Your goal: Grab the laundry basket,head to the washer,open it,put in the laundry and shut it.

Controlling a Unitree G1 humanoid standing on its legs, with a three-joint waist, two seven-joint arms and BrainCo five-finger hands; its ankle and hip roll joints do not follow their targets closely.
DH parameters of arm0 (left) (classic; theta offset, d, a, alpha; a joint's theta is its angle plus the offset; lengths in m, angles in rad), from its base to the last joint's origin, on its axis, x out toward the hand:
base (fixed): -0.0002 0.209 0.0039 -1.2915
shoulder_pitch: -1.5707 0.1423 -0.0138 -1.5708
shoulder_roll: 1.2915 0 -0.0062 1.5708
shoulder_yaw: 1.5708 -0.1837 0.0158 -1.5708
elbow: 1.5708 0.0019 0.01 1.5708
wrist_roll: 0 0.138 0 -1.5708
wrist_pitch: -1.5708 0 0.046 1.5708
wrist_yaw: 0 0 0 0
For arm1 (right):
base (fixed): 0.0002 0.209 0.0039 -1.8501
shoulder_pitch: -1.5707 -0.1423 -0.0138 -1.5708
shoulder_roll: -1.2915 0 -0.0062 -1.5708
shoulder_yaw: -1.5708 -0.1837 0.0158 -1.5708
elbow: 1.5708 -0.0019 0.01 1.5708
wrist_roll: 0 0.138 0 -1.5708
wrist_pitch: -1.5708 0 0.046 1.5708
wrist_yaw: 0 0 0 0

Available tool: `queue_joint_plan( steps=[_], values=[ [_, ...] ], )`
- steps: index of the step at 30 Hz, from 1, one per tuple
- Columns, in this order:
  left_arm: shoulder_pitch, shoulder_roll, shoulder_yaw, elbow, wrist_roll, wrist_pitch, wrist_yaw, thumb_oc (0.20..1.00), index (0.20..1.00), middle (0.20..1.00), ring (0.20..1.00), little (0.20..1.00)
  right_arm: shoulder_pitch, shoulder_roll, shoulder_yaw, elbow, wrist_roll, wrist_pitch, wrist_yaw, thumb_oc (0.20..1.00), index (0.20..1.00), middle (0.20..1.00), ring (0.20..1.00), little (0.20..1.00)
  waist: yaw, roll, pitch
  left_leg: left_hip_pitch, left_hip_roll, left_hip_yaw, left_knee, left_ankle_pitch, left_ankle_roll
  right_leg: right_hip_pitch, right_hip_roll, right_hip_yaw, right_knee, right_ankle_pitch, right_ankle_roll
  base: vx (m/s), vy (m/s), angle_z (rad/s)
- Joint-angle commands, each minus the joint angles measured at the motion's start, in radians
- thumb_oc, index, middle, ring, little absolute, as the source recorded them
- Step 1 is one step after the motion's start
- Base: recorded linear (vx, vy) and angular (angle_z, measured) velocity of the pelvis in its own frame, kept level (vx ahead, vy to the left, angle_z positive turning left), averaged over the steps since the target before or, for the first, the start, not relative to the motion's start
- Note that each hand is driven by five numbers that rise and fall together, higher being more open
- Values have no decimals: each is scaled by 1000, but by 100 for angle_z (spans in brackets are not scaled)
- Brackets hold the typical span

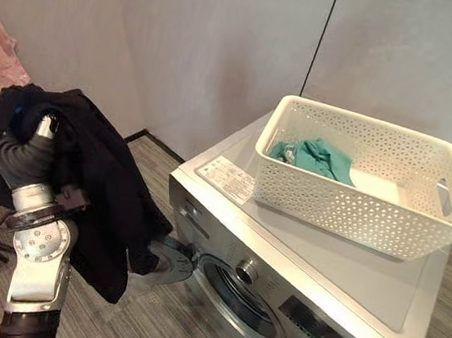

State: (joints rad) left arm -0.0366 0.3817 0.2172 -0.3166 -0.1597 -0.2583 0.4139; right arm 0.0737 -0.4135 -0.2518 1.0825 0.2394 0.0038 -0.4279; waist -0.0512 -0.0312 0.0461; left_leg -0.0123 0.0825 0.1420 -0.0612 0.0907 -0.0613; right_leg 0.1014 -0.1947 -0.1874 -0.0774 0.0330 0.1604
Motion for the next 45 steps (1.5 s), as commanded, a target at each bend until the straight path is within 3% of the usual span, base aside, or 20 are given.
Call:
queue_joint_plan(
  steps=[1, 5, 9, 13, 14, 15, 17, 19, 20, 26, 27, 31, 34, 37, 39, 40, 41, 42, 43, 45],
  values=[
    [-41, 37, -7, -71, -32, -50, -61, 200, 200, 200, 200, 200, -93, 17, 23, 55, 32, -27, -3, 1000, 1000, 1000, 1000, 1000, 35, -50, 53, 17, 51, -22, 255, -317, 5, -120, -118, 69, -10, 72, 50, -137, 113, -1],
    [-12, 25, -37, -76, -52, -43, -88, 200, 200, 200, 200, 200, -101, 42, 56, 72, 10, 0, 18, 1000, 1000, 1000, 1000, 1000, 39, -56, 62, -21, 22, 2, 355, -388, 44, -148, -155, 91, -10, 117, 70, -115, 173, -8],
    [-23, 39, -52, -66, -53, -39, -95, 200, 200, 200, 200, 200, -85, 68, 56, 79, 16, 13, 33, 1000, 1000, 1000, 1000, 1000, 37, -68, 62, -23, -19, 12, 369, -410, 72, -167, -191, 94, -6, 169, 86, -79, 163, -15],
    [-65, 47, -88, -53, -54, -38, -96, 200, 200, 200, 200, 200, -81, 89, 60, 91, 25, 25, 47, 1000, 1000, 1000, 1000, 1000, 36, -50, 97, 4, -48, 28, 348, -407, 101, -212, -241, 10, 106, 199, 68, -142, 166, 8],
    [-72, 45, -105, -45, -57, -36, -94, 200, 200, 200, 200, 200, -89, 91, 67, 113, 33, 28, 45, 1000, 1000, 1000, 1000, 1000, 40, -22, 112, 12, -47, 35, 337, -395, 110, -208, -248, -49, 176, 160, 47, -183, 167, -11],
    [-74, 45, -105, -44, -57, -37, -94, 200, 200, 200, 200, 200, -90, 90, 66, 114, 33, 27, 46, 1000, 1000, 1000, 1000, 1000, 37, -25, 113, 10, -51, 34, 334, -387, 110, -209, -252, -50, 176, 161, 45, -209, 230, -15],
    [-64, 40, -128, -27, -72, -27, -111, 200, 200, 200, 200, 200, -107, 85, 75, 165, 55, 25, 59, 1000, 1000, 1000, 1000, 1000, 53, 19, 106, 29, -72, 49, 243, -320, 142, -180, -213, -101, 380, 36, -3, -244, 264, -15],
    [-54, 41, -128, -28, -78, -22, -121, 200, 200, 200, 200, 200, -114, 83, 76, 182, 57, 26, 62, 1000, 1000, 1000, 1000, 1000, 65, 27, 98, 33, -78, 55, 219, -303, 146, -163, -207, -128, 415, 1, -13, -117, 139, -38],
    [-31, 39, -127, -24, -86, -13, -132, 200, 200, 200, 200, 200, -130, 84, 86, 211, 52, 33, 70, 1000, 1000, 1000, 1000, 1000, 95, 38, 74, 35, -85, 57, 189, -299, 152, -113, -195, -162, 476, -59, -12, -72, 59, -35],
    [10, 45, -129, -16, -103, -9, -145, 200, 200, 200, 200, 200, -185, 63, 118, 274, 30, 38, 81, 1000, 1000, 1000, 1000, 1000, 187, 18, 6, -2, -109, 123, 157, -254, 157, 32, -194, -239, 477, -62, -3, -111, -46, -50],
    [6, 37, -149, 10, -116, -1, -145, 200, 200, 200, 200, 200, -204, 62, 142, 282, 14, 39, 81, 1000, 1000, 1000, 1000, 1000, 231, -2, -18, -45, -109, 148, 172, -231, 148, 99, -178, -246, 436, -50, 6, -139, -156, -70],
    [-5, 23, -220, 43, -138, 13, -167, 200, 200, 200, 200, 200, -245, 72, 186, 285, 5, 32, 70, 1000, 1000, 1000, 1000, 1000, 276, -17, -16, -121, -64, 168, 237, -185, 109, 173, -107, -204, 293, -185, -19, -170, -261, -49],
    [-12, 1, -252, 55, -154, 12, -165, 200, 200, 200, 200, 200, -271, 89, 219, 272, 1, 23, 62, 1000, 1000, 1000, 1000, 1000, 290, -17, 12, -204, -3, 151, 299, -129, 65, 198, -37, -208, 218, -299, -69, -263, -311, -14],
    [-21, -17, -291, 66, -178, 11, -164, 200, 200, 200, 200, 200, -278, 97, 249, 249, 0, 4, 53, 1000, 1000, 1000, 1000, 1000, 276, 2, 74, -282, 61, 104, 296, -14, 12, 145, 36, -213, 248, -366, -130, -367, -286, 9],
    [-37, -23, -322, 74, -192, 10, -163, 200, 200, 200, 200, 200, -274, 101, 284, 233, -23, -6, 44, 1000, 1000, 1000, 1000, 1000, 256, 24, 131, -326, 96, 18, 273, 79, -40, 87, 79, -221, 311, -405, -174, -435, -153, 46],
    [-46, -23, -323, 64, -193, 12, -151, 200, 200, 200, 200, 200, -270, 106, 326, 222, -58, -7, 37, 1000, 1000, 1000, 1000, 1000, 260, 46, 185, -326, 102, -152, 247, 128, -71, 19, 81, -229, 387, -397, -185, -443, -13, 54],
    [-40, -21, -316, 56, -189, 16, -145, 200, 200, 200, 200, 200, -267, 114, 346, 222, -67, -11, 36, 1000, 1000, 1000, 1000, 1000, 267, 36, 198, -303, 98, -256, 223, 80, -61, -17, 77, -208, 419, -395, -184, -314, 50, 19],
    [-26, -14, -304, 47, -184, 20, -148, 200, 200, 200, 200, 200, -258, 128, 345, 224, -66, -17, 32, 1000, 1000, 1000, 1000, 1000, 260, 27, 203, -278, 118, -327, 190, 75, -64, -41, 77, -194, 451, -402, -174, -66, 7, -32],
    [-20, -9, -302, 40, -183, 17, -152, 200, 200, 200, 200, 200, -248, 133, 334, 226, -60, -20, 25, 1000, 1000, 1000, 1000, 1000, 256, 31, 207, -282, 146, -343, 167, 100, -69, -41, 82, -199, 450, -402, -165, -32, 10, -32],
    [-1, -7, -289, 27, -185, 12, -161, 200, 200, 200, 200, 200, -217, 134, 312, 226, -48, -26, 28, 1000, 1000, 1000, 1000, 1000, 235, 49, 215, -265, 190, -280, 122, 92, -60, -56, 89, -207, 465, -411, -163, -26, 43, -2]
  ],
)
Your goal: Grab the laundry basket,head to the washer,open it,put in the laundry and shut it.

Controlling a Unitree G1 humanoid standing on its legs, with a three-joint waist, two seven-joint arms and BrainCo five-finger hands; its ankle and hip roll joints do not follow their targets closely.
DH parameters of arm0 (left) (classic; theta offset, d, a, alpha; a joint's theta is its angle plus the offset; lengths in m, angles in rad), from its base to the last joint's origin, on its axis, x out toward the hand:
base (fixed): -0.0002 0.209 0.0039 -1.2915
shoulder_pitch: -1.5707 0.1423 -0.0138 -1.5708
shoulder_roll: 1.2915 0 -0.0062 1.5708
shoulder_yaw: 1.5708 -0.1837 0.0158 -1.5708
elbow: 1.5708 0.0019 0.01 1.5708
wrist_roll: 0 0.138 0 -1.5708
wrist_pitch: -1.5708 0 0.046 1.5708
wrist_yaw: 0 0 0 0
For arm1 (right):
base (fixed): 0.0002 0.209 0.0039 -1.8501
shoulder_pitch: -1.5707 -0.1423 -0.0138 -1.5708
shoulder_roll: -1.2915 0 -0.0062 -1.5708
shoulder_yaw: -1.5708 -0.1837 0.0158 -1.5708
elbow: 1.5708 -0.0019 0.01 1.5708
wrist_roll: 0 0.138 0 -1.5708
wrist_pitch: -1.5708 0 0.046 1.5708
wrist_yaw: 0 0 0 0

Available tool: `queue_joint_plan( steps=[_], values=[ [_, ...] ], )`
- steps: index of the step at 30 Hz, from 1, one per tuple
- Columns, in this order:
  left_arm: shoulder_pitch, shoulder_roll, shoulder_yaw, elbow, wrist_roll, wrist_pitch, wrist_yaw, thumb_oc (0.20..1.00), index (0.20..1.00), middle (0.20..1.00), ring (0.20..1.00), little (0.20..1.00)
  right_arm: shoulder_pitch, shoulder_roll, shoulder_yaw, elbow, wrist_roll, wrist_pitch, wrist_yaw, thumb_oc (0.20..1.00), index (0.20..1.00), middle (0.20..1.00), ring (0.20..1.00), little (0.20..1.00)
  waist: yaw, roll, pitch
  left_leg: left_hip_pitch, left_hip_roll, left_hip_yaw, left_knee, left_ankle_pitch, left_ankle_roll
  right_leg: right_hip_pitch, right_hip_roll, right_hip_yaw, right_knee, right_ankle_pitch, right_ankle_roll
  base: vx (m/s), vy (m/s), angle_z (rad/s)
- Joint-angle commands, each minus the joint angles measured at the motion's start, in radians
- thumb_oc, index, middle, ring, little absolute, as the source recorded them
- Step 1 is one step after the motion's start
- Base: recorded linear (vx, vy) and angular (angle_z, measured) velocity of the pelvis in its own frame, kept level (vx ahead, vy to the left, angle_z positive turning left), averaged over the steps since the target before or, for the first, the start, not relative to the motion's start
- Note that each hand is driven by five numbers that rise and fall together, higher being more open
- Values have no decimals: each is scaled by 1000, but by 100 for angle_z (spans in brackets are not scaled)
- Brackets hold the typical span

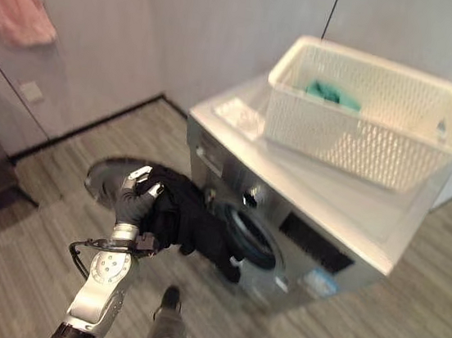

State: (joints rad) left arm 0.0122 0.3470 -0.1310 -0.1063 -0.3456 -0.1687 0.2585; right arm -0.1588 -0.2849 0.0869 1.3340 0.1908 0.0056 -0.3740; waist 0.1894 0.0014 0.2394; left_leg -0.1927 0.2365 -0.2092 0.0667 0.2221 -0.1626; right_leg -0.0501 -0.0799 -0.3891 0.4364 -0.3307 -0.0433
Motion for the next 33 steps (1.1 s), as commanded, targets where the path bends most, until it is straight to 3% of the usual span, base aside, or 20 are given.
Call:
queue_joint_plan(
  steps=[1, 3, 5, 6, 11, 14, 16, 24, 28, 33],
  values=[
    [-49, 27, 59, -183, 1, -77, -6, 200, 200, 200, 200, 200, 16, 5, -27, -26, 1, -28, -26, 1000, 1000, 1000, 1000, 1000, -4, 17, 21, -83, 37, 73, -9, -38, 41, 94, -25, -3, -48, -47, 41, -61, 86, 5],
    [-31, 38, 68, -187, -5, -81, -14, 200, 200, 200, 200, 200, 34, 8, -38, -24, 14, -30, -26, 1000, 1000, 1000, 1000, 1000, -11, 37, 32, -92, 45, 96, -36, -34, 23, 30, -31, 5, -16, -52, 40, -100, 105, -13],
    [-28, 44, 68, -189, -5, -82, -16, 200, 200, 200, 200, 200, 32, 7, -39, -24, 15, -29, -27, 1000, 1000, 1000, 1000, 1000, -12, 42, 38, -101, 46, 104, -38, -35, 22, 1, -39, 6, -5, -45, 44, -150, 134, -43],
    [-25, 49, 66, -187, -21, -88, -24, 200, 200, 200, 200, 200, 15, 5, -37, -21, 21, -31, -27, 1000, 1000, 1000, 1000, 1000, -14, 54, 60, -121, 40, 117, -39, -39, 28, -75, -52, 35, 27, -30, 54, -208, 174, -40],
    [-23, 39, 51, -148, -61, -99, -31, 200, 200, 200, 200, 200, 9, 14, -34, -39, 30, -34, -22, 1000, 1000, 1000, 1000, 1000, -33, 50, 106, -155, 27, 156, -24, -47, 42, -152, -85, 86, 36, 12, 75, -135, 169, -42],
    [-58, 26, -13, -88, -77, -101, -29, 200, 200, 200, 200, 200, 0, 26, -19, -83, 46, -49, -25, 1000, 1000, 1000, 1000, 1000, -70, 28, 157, -196, -3, 170, 25, -84, 38, -174, -110, 112, 29, 13, 80, -22, 78, -15],
    [-71, 20, -29, -69, -82, -105, -27, 200, 200, 200, 200, 200, -5, 31, -13, -95, 51, -51, -28, 1000, 1000, 1000, 1000, 1000, -72, 23, 165, -208, -8, 174, 34, -88, 40, -181, -115, 116, 23, 20, 83, -41, 49, -2],
    [-204, -34, -254, 50, -103, -94, 10, 200, 200, 200, 200, 200, -120, 80, 122, -408, 66, -91, -110, 1000, 1000, 1000, 1000, 1000, -86, -43, 270, -300, -33, 204, 85, -124, 64, -261, -153, 153, -33, 102, 112, -37, 30, -11],
    [-290, -64, -338, 104, -93, -87, 36, 200, 200, 200, 200, 200, -144, 86, 161, -524, 61, -102, -147, 1000, 1000, 1000, 1000, 1000, -100, -72, 280, -338, -37, 213, 99, -139, 72, -295, -162, 163, -61, 127, 120, -3, 11, -1],
    [-382, -98, -373, 169, -69, -88, 85, 200, 200, 200, 200, 200, -151, 88, 189, -597, 50, -107, -177, 1000, 1000, 1000, 1000, 1000, -116, -99, 281, -390, -44, 222, 124, -158, 78, -337, -166, 172, -75, 146, 127, 17, 25, -10]
  ],
)
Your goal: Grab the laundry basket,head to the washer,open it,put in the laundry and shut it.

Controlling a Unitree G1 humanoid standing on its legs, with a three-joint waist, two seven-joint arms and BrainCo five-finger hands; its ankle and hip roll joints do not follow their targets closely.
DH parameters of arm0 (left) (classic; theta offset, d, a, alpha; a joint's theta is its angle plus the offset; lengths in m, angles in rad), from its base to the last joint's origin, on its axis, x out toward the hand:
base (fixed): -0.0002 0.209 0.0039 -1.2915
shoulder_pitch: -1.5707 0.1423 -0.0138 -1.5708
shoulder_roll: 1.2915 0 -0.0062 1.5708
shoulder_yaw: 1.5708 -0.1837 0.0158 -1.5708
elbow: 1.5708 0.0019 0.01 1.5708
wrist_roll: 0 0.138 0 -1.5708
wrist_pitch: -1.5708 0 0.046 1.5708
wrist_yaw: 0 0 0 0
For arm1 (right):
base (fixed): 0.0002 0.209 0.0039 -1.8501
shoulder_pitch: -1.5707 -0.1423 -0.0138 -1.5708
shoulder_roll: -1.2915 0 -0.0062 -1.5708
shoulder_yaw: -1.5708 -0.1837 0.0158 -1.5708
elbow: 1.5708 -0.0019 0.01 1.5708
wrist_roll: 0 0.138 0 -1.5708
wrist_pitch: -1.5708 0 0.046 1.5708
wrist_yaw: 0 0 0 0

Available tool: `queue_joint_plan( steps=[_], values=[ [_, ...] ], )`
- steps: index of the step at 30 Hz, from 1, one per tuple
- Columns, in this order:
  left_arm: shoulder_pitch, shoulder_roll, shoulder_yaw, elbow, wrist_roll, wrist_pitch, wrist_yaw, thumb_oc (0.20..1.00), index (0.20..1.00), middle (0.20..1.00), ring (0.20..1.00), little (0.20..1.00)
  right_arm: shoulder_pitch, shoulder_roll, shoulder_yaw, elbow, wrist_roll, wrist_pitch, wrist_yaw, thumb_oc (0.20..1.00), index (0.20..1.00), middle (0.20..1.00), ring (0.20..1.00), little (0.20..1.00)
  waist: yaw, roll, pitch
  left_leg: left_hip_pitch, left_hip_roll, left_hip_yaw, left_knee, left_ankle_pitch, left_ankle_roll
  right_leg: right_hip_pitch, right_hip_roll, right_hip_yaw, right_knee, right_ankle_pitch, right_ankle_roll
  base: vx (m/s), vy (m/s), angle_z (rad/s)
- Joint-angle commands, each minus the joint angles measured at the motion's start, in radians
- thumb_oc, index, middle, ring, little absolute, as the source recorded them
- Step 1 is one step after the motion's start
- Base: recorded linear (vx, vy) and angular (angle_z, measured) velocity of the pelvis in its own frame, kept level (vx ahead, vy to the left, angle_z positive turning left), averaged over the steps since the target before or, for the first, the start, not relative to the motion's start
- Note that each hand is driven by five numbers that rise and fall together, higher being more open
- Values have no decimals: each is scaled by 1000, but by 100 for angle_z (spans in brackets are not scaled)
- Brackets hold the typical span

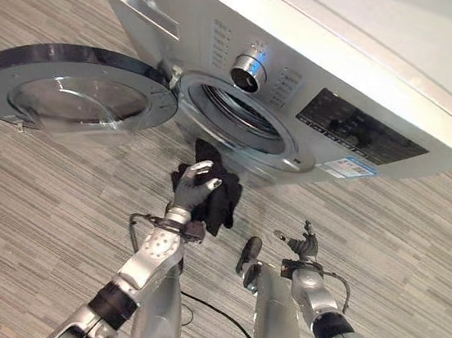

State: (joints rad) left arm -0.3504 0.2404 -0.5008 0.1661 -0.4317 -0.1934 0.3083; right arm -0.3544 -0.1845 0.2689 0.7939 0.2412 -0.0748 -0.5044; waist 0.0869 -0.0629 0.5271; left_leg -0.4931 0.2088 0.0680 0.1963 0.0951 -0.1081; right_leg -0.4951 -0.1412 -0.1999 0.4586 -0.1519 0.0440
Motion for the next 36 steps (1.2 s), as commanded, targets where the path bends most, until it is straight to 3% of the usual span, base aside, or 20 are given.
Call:
queue_joint_plan(
  steps=[1, 9, 13, 25, 31, 36],
  values=[
    [-57, -4, -4, -78, 24, -66, 60, 200, 200, 200, 200, 200, 45, -10, 15, -63, 0, -27, -57, 1000, 1000, 1000, 1000, 1000, -21, -43, -7, -113, -18, -55, 7, -38, 26, 90, -104, -16, -96, -28, 39, 7, -5, -7],
    [-166, -51, 14, 49, 43, -71, 144, 200, 200, 200, 200, 200, 53, 1, 32, -38, -2, -22, -83, 1000, 1000, 1000, 1000, 1000, -56, -75, -7, -193, -22, -68, 54, -61, 34, 26, -97, -9, -86, -19, 40, 3, 1, 0],
    [-252, -77, 46, 159, 44, -70, 211, 200, 200, 200, 200, 200, 57, 11, 56, -27, 3, -29, -78, 1000, 1000, 1000, 1000, 1000, -83, -107, -7, -247, -20, -70, 85, -77, 43, -30, -88, 2, -71, -8, 44, 1, 13, -6],
    [-452, -71, 131, 299, -20, -97, 299, 200, 200, 200, 200, 200, 171, -22, 54, 42, -79, 11, -71, 1000, 1000, 1000, 1000, 1000, -159, -159, -8, -346, -23, -85, 129, -103, 59, -118, -73, 17, -68, 11, 54, 8, 4, -6],
    [-638, -33, 209, 408, -126, -126, 337, 200, 200, 200, 200, 200, 168, -39, 68, 4, -120, 11, -47, 1000, 1000, 1000, 1000, 1000, -200, -173, -23, -394, -25, -81, 152, -121, 63, -166, -69, 34, -76, 26, 63, 18, 28, -12],
    [-835, 100, 294, 572, -228, -132, 356, 200, 200, 200, 200, 200, 136, -66, 79, -53, -113, -18, -21, 1000, 1000, 1000, 1000, 1000, -244, -189, -38, -448, -17, -69, 196, -149, 71, -212, -62, 65, -91, 49, 75, 13, 47, -16]
  ],
)
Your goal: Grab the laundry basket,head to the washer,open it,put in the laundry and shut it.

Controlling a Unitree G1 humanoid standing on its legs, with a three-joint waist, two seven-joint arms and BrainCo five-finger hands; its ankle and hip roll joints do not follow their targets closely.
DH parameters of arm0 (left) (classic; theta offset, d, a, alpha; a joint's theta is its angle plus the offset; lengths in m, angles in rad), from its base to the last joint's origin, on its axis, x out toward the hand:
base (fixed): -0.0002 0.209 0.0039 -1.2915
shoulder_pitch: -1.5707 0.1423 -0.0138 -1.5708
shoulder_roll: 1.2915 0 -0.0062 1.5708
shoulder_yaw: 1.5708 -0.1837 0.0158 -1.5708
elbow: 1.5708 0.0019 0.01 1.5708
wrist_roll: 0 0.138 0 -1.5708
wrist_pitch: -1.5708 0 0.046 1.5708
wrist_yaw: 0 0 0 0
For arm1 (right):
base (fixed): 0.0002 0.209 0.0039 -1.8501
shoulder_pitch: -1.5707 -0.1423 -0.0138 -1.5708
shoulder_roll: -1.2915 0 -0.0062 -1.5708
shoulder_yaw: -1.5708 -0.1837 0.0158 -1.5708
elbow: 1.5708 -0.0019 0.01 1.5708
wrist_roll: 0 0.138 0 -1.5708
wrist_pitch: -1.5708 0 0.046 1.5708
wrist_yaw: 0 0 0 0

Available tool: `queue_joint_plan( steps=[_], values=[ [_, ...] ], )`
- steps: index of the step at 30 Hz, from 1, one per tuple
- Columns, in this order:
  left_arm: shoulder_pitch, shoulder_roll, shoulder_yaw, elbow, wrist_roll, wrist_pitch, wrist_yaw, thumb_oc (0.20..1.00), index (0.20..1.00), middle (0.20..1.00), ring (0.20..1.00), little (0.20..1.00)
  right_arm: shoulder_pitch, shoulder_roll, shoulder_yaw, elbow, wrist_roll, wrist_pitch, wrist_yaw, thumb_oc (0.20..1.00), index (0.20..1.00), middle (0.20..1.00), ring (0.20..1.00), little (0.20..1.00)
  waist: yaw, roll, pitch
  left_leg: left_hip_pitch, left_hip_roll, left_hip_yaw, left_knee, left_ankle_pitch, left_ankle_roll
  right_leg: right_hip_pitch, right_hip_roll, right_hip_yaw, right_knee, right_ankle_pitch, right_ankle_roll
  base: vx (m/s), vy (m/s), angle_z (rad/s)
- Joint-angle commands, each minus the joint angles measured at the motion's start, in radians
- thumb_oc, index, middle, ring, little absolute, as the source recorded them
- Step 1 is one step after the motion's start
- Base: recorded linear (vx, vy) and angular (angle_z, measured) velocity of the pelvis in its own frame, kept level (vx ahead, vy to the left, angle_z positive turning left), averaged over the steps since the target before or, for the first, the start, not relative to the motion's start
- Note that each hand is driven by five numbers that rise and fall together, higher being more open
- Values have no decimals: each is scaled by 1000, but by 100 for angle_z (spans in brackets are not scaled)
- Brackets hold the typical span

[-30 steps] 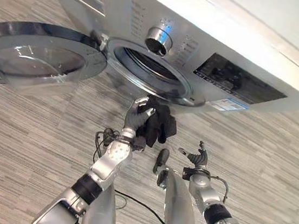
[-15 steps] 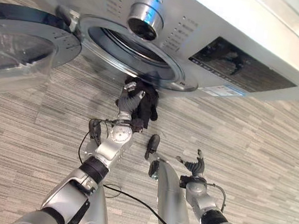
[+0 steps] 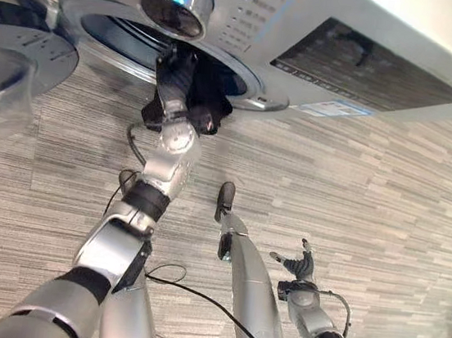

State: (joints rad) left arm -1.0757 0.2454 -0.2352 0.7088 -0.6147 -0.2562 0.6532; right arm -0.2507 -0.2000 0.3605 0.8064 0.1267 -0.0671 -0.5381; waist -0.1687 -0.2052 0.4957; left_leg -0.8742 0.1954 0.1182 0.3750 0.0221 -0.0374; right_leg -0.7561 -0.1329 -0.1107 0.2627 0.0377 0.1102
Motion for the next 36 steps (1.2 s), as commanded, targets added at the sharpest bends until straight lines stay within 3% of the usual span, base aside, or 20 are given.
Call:
queue_joint_plan(
  steps=[1, 5, 6, 9, 14, 22, 24, 29, 32, 36],
  values=[
    [-139, 126, 31, 50, -51, -65, 10, 200, 200, 200, 200, 200, 31, -61, -18, -86, 8, -33, 19, 1000, 1000, 1000, 1000, 1000, 4, -48, -8, -77, -2, -118, 25, -81, 1, 39, -70, -20, 103, -137, 11, 16, 50, -36],
    [-245, 217, 31, 141, -96, -52, 6, 200, 200, 200, 200, 200, 38, -98, -40, -156, 34, -57, 32, 1000, 1000, 1000, 1000, 1000, -16, -50, -11, -115, 3, -116, 51, -92, 3, 7, -69, -10, 102, -131, 16, 17, 41, -14],
    [-344, 286, 2, 221, -130, -19, -18, 200, 200, 200, 200, 200, 45, -138, -60, -215, 50, -72, 44, 1000, 1000, 1000, 1000, 1000, -32, -44, -12, -146, 5, -116, 70, -101, 5, -27, -70, -1, 110, -126, 20, 25, 65, -10],
    [-449, 384, -45, 283, -170, 6, -56, 200, 200, 200, 200, 200, 73, -195, -101, -299, 56, -87, 57, 1000, 1000, 1000, 1000, 1000, -50, -28, -10, -197, 7, -119, 107, -116, 12, -71, -72, 8, 126, -123, 24, 30, 73, -13],
    [-561, 444, -143, 224, -162, 9, -70, 200, 200, 200, 200, 200, 140, -249, -158, -376, 52, -80, 81, 1000, 1000, 1000, 1000, 1000, -50, 7, -14, -277, -8, -128, 172, -142, 29, -141, -80, 16, 187, -137, 26, 34, 40, -8],
    [-702, 366, -256, 96, -182, -18, -73, 200, 200, 200, 200, 200, 175, -300, -215, -402, 59, -54, 91, 1000, 1000, 1000, 1000, 1000, -48, 52, -46, -306, -43, -123, 173, -155, 40, -159, -98, 23, 184, -145, 25, 50, 21, 5],
    [-742, 264, -281, -18, -212, -55, -83, 200, 200, 200, 200, 200, 202, -330, -261, -447, 63, -44, 84, 1000, 1000, 1000, 1000, 1000, -52, 77, -61, -297, -59, -103, 158, -159, 46, -154, -106, 35, 166, -134, 32, 67, 51, 5],
    [-747, 173, -268, -99, -197, -76, -55, 200, 200, 200, 200, 200, 244, -339, -308, -498, 64, -39, 69, 1000, 1000, 1000, 1000, 1000, -56, 86, -67, -263, -63, -73, 141, -165, 49, -136, -112, 54, 132, -119, 41, 30, 28, 3],
    [-754, 125, -236, -130, -173, -109, -20, 200, 200, 200, 200, 200, 287, -353, -337, -546, 57, -40, 65, 1000, 1000, 1000, 1000, 1000, -84, 85, -61, -215, -65, -31, 128, -173, 49, -111, -110, 88, 92, -91, 52, 18, 86, -5],
    [-756, 129, -203, -188, -171, -169, 4, 200, 200, 200, 200, 200, 301, -383, -367, -561, 50, -49, 55, 1000, 1000, 1000, 1000, 1000, -114, 82, -65, -192, -64, -3, 106, -173, 42, -102, -105, 111, 49, -70, 58, 6, 64, -10]
  ],
)
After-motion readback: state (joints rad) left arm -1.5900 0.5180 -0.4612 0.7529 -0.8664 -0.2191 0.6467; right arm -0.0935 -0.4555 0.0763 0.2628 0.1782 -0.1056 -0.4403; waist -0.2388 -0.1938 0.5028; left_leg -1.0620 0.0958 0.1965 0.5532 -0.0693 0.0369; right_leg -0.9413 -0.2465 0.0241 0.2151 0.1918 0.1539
